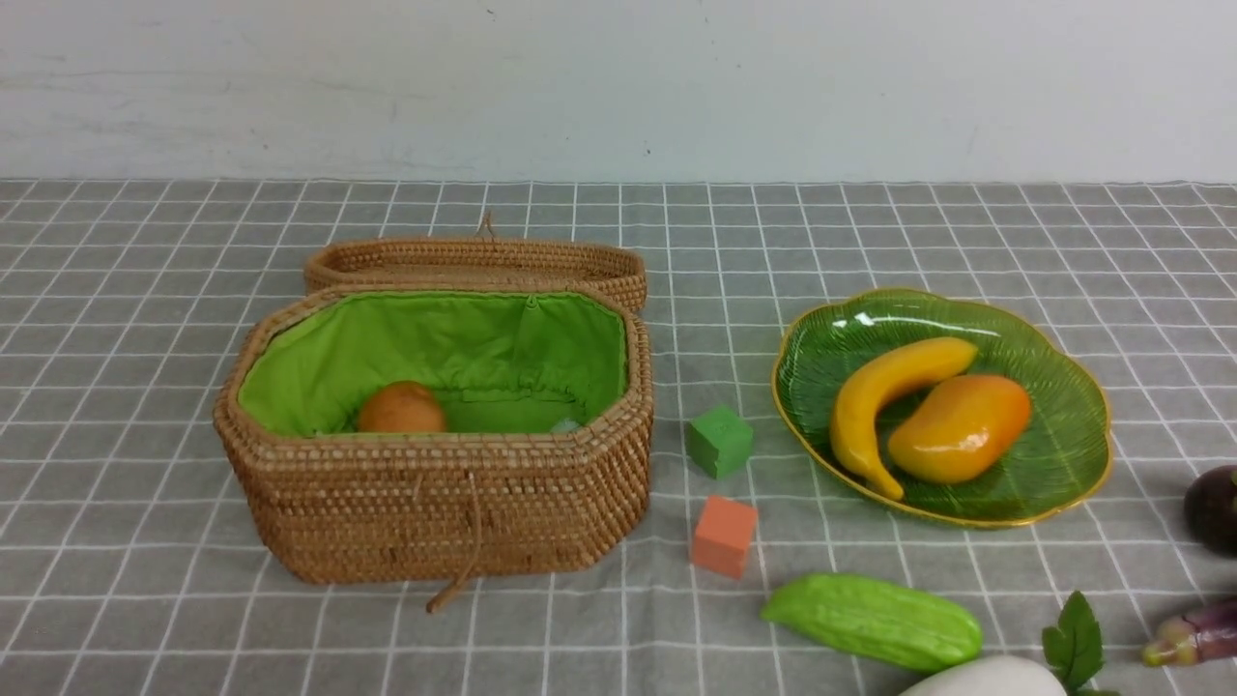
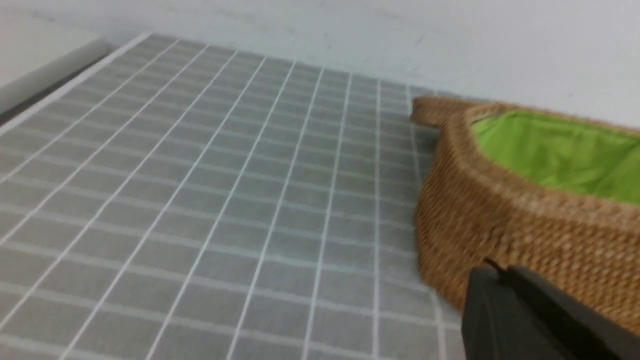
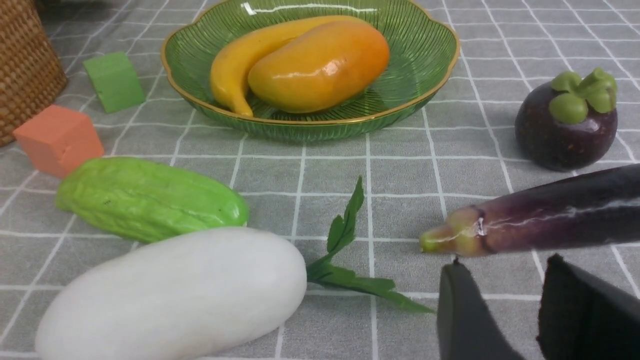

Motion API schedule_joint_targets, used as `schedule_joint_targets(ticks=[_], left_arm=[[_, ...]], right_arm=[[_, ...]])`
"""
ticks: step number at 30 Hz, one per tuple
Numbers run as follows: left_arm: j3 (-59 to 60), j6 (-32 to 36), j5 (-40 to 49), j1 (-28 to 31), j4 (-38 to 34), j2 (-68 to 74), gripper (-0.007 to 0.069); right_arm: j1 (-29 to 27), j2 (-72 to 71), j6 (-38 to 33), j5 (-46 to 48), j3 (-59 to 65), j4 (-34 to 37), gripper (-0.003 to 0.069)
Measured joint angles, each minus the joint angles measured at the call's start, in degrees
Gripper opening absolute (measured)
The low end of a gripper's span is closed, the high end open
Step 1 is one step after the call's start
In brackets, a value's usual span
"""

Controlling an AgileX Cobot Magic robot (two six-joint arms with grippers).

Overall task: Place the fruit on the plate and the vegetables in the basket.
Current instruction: Take a chayote with your right arm and place it on the basket on the left.

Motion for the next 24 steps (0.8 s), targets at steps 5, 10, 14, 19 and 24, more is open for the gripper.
schedule_joint_targets(ticks=[5, 10, 14, 19, 24], left_arm=[[5.70, 0.00, 2.74, 4.80, 0.07, -0.37, 0.0004], [5.80, 0.00, 3.70, 5.49, 0.19, -0.37, 0.0008], [5.80, 0.00, 3.70, 5.49, 0.19, -0.37, 0.0009], [5.80, 0.00, 3.70, 5.53, 0.19, -0.37, 0.0016], [5.80, 0.00, 3.70, 5.53, 0.19, -0.37, 0.0022]], right_arm=[[0.00, 0.00, 0.00, -0.05, 0.00, 0.00, 0.0241], [0.00, 0.00, 0.00, -0.05, 0.00, 0.00, 0.0241], [0.00, 0.00, 0.00, -0.05, 0.00, 0.00, 0.0241], [0.00, 0.00, 0.00, -0.05, 0.00, 0.00, 0.0241], [0.00, 0.00, 0.00, -0.05, 0.00, 0.00, 0.0241]])
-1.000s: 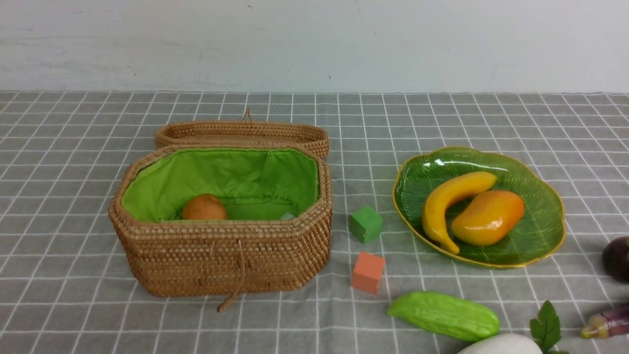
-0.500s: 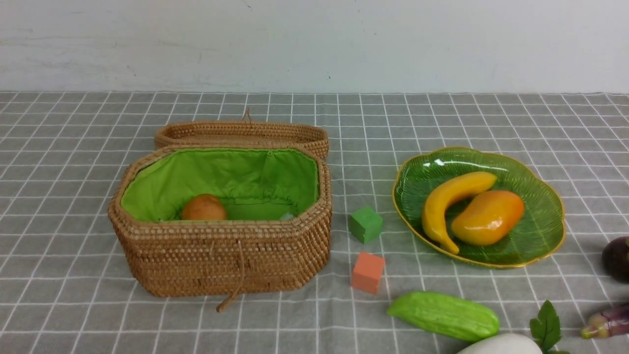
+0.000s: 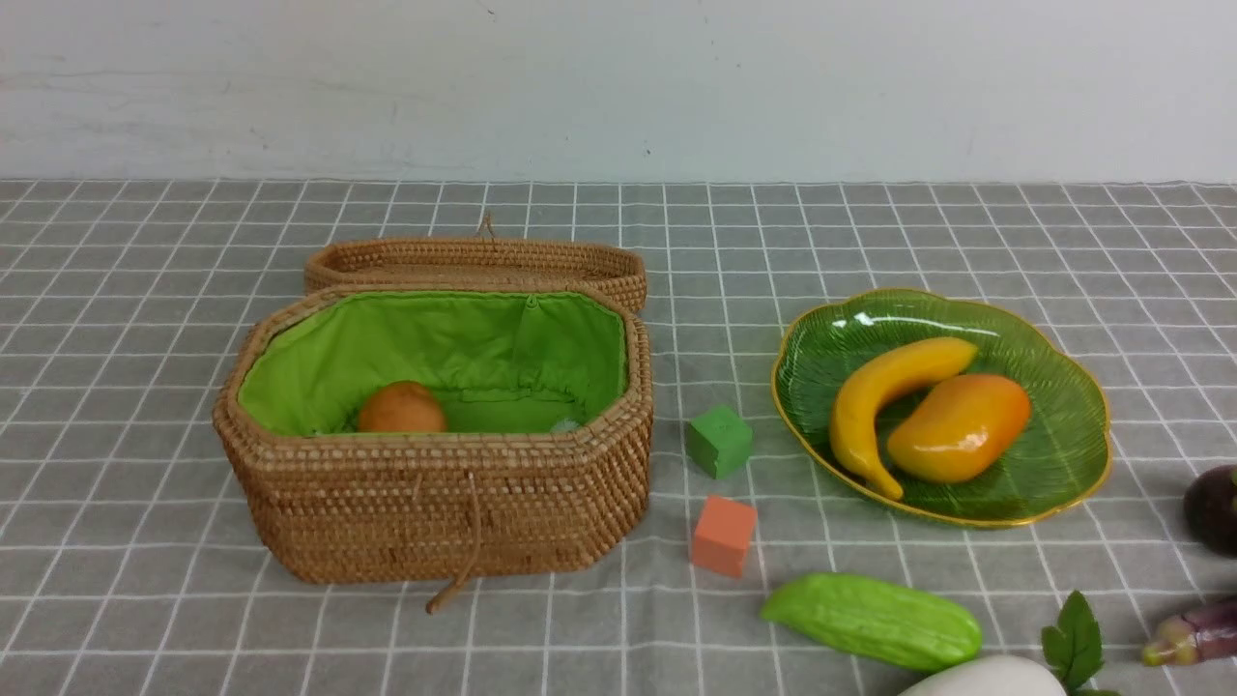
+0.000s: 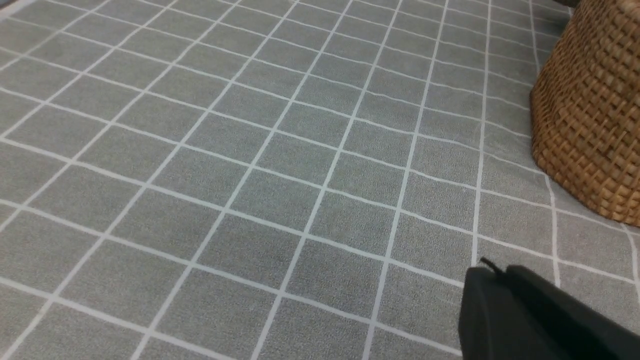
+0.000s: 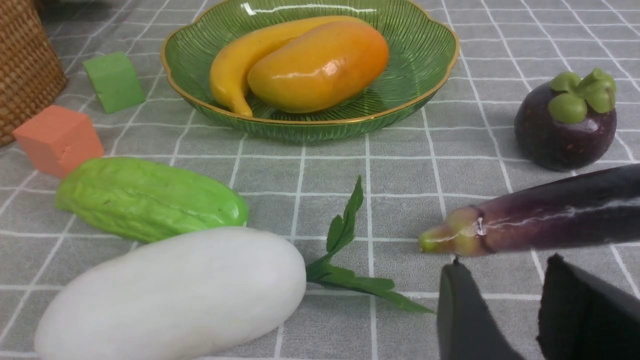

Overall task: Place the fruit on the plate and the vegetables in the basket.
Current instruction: Take a chayote with your right arm and place it on the basket on the left.

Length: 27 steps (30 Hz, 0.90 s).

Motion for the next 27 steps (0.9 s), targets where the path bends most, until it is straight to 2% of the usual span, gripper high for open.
schedule_joint_targets(ticks=[5, 12, 17, 20, 22, 23, 27], left_arm=[[0.00, 0.00, 0.00, -0.55, 0.00, 0.00, 0.0029], [0.00, 0.00, 0.00, -9.30, 0.00, 0.00, 0.0036], [0.00, 0.00, 0.00, -10.93, 0.00, 0.00, 0.0039], [0.00, 0.00, 0.00, -10.95, 0.00, 0.00, 0.0039], [0.00, 0.00, 0.00, -10.95, 0.00, 0.00, 0.0043], [0.00, 0.00, 0.00, -10.95, 0.00, 0.00, 0.0043], [0.00, 0.00, 0.00, -10.95, 0.00, 0.00, 0.0050]], right_arm=[[0.00, 0.00, 0.00, 0.00, 0.00, 0.00, 0.0241], [0.00, 0.00, 0.00, 0.00, 0.00, 0.00, 0.0241], [0.00, 0.00, 0.00, -1.14, 0.13, 0.00, 0.0241], [0.00, 0.00, 0.00, -5.71, 0.66, 0.80, 0.0241], [0.00, 0.00, 0.00, -13.48, 0.66, 3.20, 0.0241], [0.00, 0.00, 0.00, -13.48, 0.66, 3.20, 0.0241], [0.00, 0.00, 0.58, -24.18, 0.66, 10.25, 0.0241]])
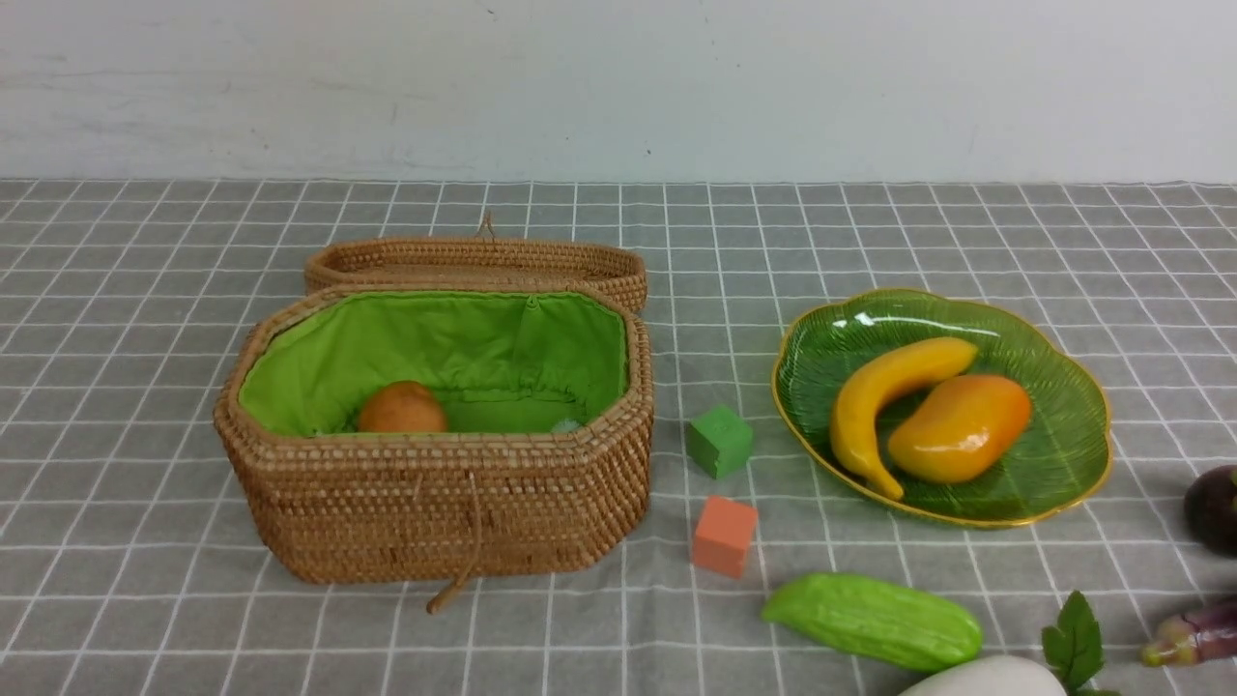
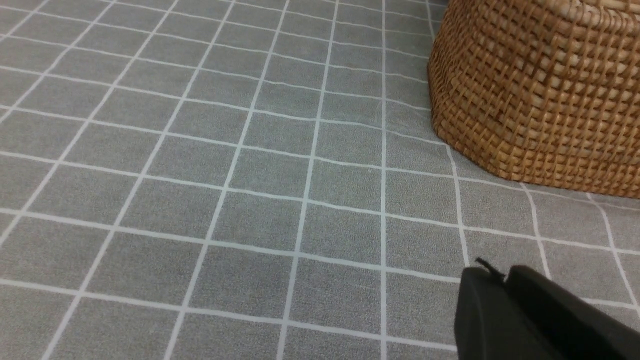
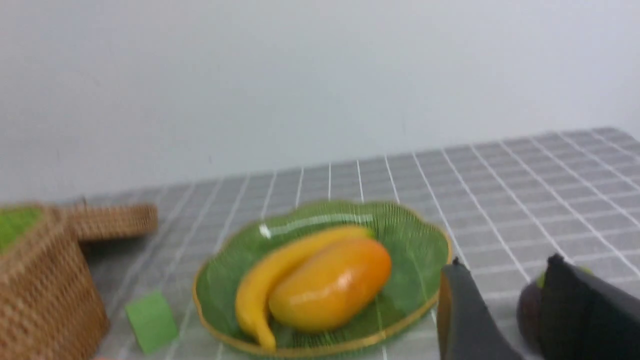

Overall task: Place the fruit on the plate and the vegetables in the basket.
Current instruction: Take a chayote with your right arm and place it on the basket on the left.

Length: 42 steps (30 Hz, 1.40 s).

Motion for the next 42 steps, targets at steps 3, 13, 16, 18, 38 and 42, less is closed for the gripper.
schedule_joint_targets(ticks=[3, 13, 16, 18, 38, 42], left_arm=[[0.00, 0.00, 0.00, 0.00, 0.00, 0.00, 0.0052], [0.00, 0.00, 0.00, 0.00, 0.00, 0.00, 0.0060], [0.00, 0.00, 0.00, 0.00, 0.00, 0.00, 0.0064], [0.00, 0.00, 0.00, 0.00, 0.00, 0.00, 0.0066], [0.00, 0.00, 0.00, 0.00, 0.00, 0.00, 0.0089], [0.00, 0.00, 0.00, 0.00, 0.00, 0.00, 0.0090]], right_arm=[[0.00, 0.00, 1.57, -3.56, 0.00, 4.25, 0.0241], [0.00, 0.00, 4.29, -7.33, -4.68, 11.86, 0.0241], [0.00, 0.63, 4.24, 1.88, -12.94, 11.80, 0.0241], [0.00, 1.73, 4.12, 4.81, -15.66, 11.54, 0.0241], [0.00, 37.65, 3.91, 45.90, -33.36, 0.98, 0.0241], [2.71, 37.91, 3.20, 45.72, -33.23, 1.56, 0.0241]])
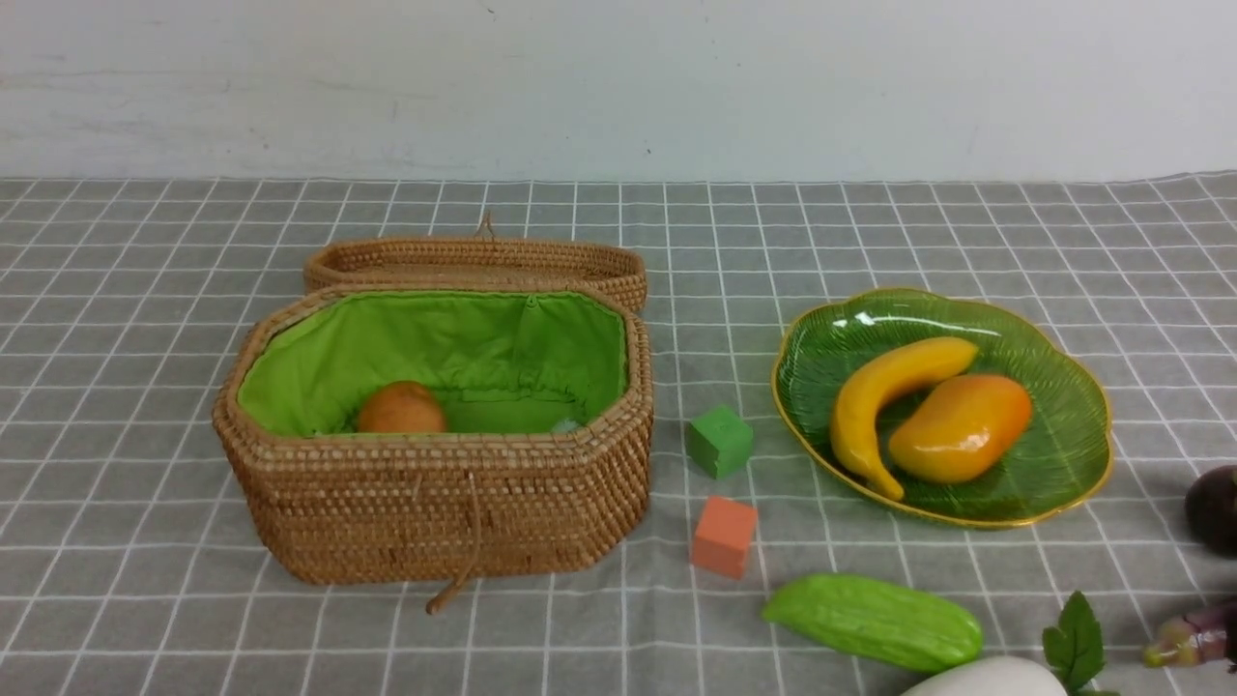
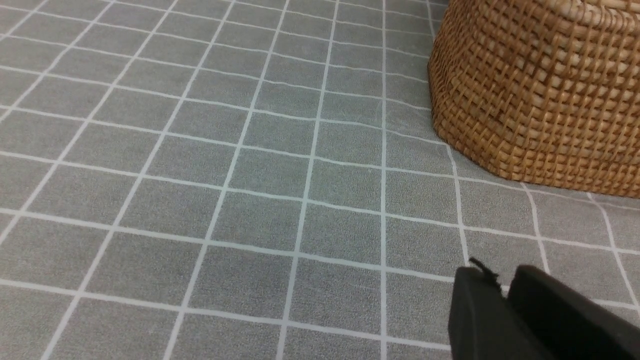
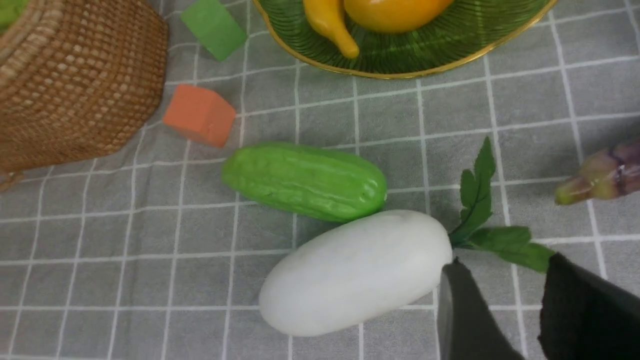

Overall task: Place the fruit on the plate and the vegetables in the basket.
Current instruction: Take a chayote with your right arm and place it on the basket on the left.

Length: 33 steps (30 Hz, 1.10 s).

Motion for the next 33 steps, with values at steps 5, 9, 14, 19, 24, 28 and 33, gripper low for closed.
schedule_joint_targets(ticks=[5, 9, 14, 19, 24, 28, 33], left_arm=[[0.00, 0.00, 0.00, 0.00, 0.00, 0.00, 0.0092], [0.00, 0.00, 0.00, 0.00, 0.00, 0.00, 0.0095], [0.00, 0.05, 0.00, 0.00, 0.00, 0.00, 0.0102], [0.00, 0.05, 0.00, 0.00, 0.00, 0.00, 0.0106], [0.00, 0.05, 0.00, 0.00, 0.00, 0.00, 0.0108], [0.00, 0.05, 0.00, 0.00, 0.00, 0.00, 0.0109], [0.00, 0.05, 0.00, 0.00, 0.00, 0.00, 0.0109]], right_arm=[[6.41, 0.20, -0.66, -0.30, 0.00, 0.83, 0.0242], [8.90, 2.94, -2.45, -0.78, -0.06, 1.15, 0.0243], [9.21, 9.81, -5.44, 3.61, -2.75, -1.36, 0.0276], [9.26, 18.52, -8.33, 6.37, -9.33, -6.45, 0.0382], [9.26, 28.20, -17.53, 5.98, -14.93, -5.73, 0.0528], [9.26, 34.01, -22.66, 5.56, -17.39, -3.19, 0.0609], [11.96, 41.78, -29.92, 5.24, -21.56, -1.25, 0.0640]])
